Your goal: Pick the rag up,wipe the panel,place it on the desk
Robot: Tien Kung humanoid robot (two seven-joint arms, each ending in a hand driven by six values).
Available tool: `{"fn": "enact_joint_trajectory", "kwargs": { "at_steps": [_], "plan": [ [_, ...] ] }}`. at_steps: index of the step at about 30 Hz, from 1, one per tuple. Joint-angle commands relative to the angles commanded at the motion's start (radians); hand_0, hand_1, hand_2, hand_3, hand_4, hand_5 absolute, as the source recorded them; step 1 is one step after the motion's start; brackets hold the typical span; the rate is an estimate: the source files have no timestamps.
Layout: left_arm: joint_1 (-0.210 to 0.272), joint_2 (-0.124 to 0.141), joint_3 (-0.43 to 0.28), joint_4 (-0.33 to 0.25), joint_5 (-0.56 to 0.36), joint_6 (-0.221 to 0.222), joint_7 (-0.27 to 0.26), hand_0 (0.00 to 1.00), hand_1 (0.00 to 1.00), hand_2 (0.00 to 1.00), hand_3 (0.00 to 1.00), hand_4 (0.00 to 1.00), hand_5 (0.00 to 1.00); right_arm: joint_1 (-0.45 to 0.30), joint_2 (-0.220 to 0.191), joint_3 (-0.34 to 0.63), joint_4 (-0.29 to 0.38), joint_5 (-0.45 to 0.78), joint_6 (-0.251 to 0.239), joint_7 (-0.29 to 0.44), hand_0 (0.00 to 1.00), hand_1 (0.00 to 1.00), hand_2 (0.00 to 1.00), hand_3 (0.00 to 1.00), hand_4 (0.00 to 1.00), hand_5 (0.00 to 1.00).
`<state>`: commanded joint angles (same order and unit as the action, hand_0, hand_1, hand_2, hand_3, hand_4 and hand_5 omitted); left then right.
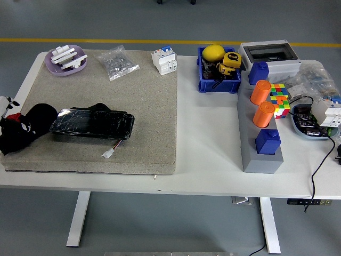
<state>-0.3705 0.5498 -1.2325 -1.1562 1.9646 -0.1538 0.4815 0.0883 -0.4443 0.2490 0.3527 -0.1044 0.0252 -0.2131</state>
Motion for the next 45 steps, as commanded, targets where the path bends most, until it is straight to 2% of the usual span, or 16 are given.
{"fn": "enact_joint_trajectory", "kwargs": {
  "at_steps": [3, 4, 9, 10, 15, 16, 20, 23, 25, 31, 36, 40, 45],
  "plan": [
    [0.014, 0.001, -0.028, -0.018, -0.026, 0.008, -0.037, 0.762, 0.834, 0.852, 0.815, 0.998, 0.294, 0.001, 0.000, 0.001, 0.000, -0.001, -0.001, 0.000, 0.734, 0.643, 0.690, 0.711, 0.998, 0.626],
    [0.016, 0.001, -0.034, -0.021, -0.033, 0.011, -0.047, 0.707, 0.788, 0.804, 0.719, 0.909, 0.161, 0.002, 0.000, 0.001, 0.000, -0.001, -0.001, 0.000, 0.734, 0.643, 0.691, 0.709, 0.998, 0.624],
    [0.032, -0.014, -0.104, -0.001, -0.167, 0.027, -0.148, 0.707, 0.788, 0.804, 0.719, 0.909, 0.161, 0.002, 0.002, -0.001, 0.000, 0.000, -0.001, 0.000, 0.734, 0.643, 0.691, 0.709, 0.998, 0.624],
    [0.037, -0.018, -0.119, 0.002, -0.187, 0.030, -0.162, 0.671, 0.766, 0.781, 0.636, 0.828, 0.162, 0.002, 0.002, 0.001, 0.000, -0.001, -0.001, 0.000, 0.735, 0.643, 0.690, 0.708, 0.998, 0.623],
    [0.059, -0.042, -0.185, 0.003, -0.274, 0.039, -0.214, 0.671, 0.766, 0.781, 0.636, 0.828, 0.162, -0.001, 0.001, 0.007, 0.000, -0.005, -0.002, -0.001, 0.735, 0.643, 0.690, 0.708, 0.998, 0.623],
    [0.063, -0.052, -0.202, 0.002, -0.302, 0.043, -0.228, 0.672, 0.761, 0.773, 0.640, 0.842, 0.205, -0.002, 0.002, 0.006, -0.001, -0.005, -0.002, -0.001, 0.735, 0.646, 0.691, 0.707, 0.998, 0.623],
    [0.073, -0.076, -0.247, -0.008, -0.366, 0.056, -0.265, 0.672, 0.761, 0.773, 0.640, 0.842, 0.205, -0.005, 0.003, 0.006, -0.001, -0.006, -0.001, -0.002, 0.735, 0.646, 0.691, 0.707, 0.998, 0.623],
    [0.074, -0.092, -0.266, -0.009, -0.400, 0.056, -0.275, 0.675, 0.760, 0.768, 0.639, 0.857, 0.237, -0.006, 0.004, 0.007, -0.001, -0.006, -0.002, -0.002, 0.737, 0.646, 0.691, 0.707, 0.998, 0.623],
    [0.071, -0.112, -0.288, -0.005, -0.432, 0.048, -0.278, 0.675, 0.760, 0.768, 0.639, 0.857, 0.237, -0.006, 0.005, 0.007, -0.001, -0.007, -0.002, -0.003, 0.737, 0.646, 0.691, 0.707, 0.998, 0.623],
    [0.068, -0.191, -0.347, 0.012, -0.541, 0.049, -0.299, 0.676, 0.756, 0.765, 0.636, 0.864, 0.243, -0.009, 0.010, 0.013, -0.001, -0.011, -0.002, -0.002, 0.735, 0.646, 0.691, 0.707, 0.998, 0.624],
    [0.068, -0.255, -0.377, -0.007, -0.549, 0.039, -0.285, 0.677, 0.758, 0.765, 0.639, 0.868, 0.249, -0.023, 0.012, 0.048, -0.001, -0.033, -0.001, -0.004, 0.738, 0.646, 0.690, 0.706, 0.998, 0.624],
    [0.074, -0.280, -0.380, -0.028, -0.553, 0.039, -0.288, 0.678, 0.757, 0.765, 0.637, 0.873, 0.255, -0.025, 0.012, 0.061, 0.003, -0.049, -0.001, -0.005, 0.739, 0.646, 0.691, 0.706, 0.998, 0.624],
    [0.088, -0.296, -0.386, -0.049, -0.586, 0.050, -0.307, 0.678, 0.757, 0.765, 0.637, 0.873, 0.255, -0.028, 0.014, 0.059, 0.002, -0.047, 0.000, -0.006, 0.739, 0.646, 0.691, 0.706, 0.998, 0.624]
  ]
}}
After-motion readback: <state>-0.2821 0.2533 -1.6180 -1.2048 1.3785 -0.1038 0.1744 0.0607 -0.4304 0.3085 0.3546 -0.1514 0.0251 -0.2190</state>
